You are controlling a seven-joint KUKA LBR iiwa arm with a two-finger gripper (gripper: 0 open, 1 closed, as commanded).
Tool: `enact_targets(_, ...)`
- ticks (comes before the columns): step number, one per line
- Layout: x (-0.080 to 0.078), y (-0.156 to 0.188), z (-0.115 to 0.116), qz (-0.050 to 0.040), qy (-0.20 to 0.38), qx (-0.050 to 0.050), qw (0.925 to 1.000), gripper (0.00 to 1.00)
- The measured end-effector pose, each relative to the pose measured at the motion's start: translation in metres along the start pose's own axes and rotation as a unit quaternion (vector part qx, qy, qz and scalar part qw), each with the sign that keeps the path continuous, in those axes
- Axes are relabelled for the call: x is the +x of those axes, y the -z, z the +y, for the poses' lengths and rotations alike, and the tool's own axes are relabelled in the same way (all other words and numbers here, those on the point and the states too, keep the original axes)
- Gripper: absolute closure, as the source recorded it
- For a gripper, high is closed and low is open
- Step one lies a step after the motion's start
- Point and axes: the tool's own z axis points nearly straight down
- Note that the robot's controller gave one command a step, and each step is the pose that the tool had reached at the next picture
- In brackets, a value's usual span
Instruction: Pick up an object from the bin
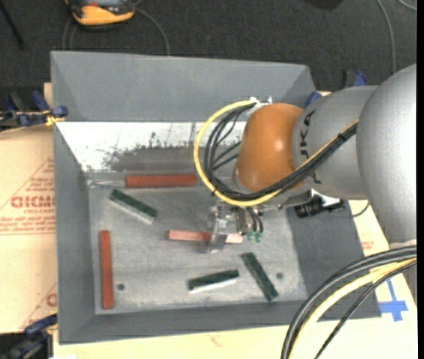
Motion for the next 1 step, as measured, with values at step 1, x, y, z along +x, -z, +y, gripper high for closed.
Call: enact_targets(1, -0.0029, 0.0149, 0.0005, -0.0051, 0.0, -0.001, 1.0, 1.0)
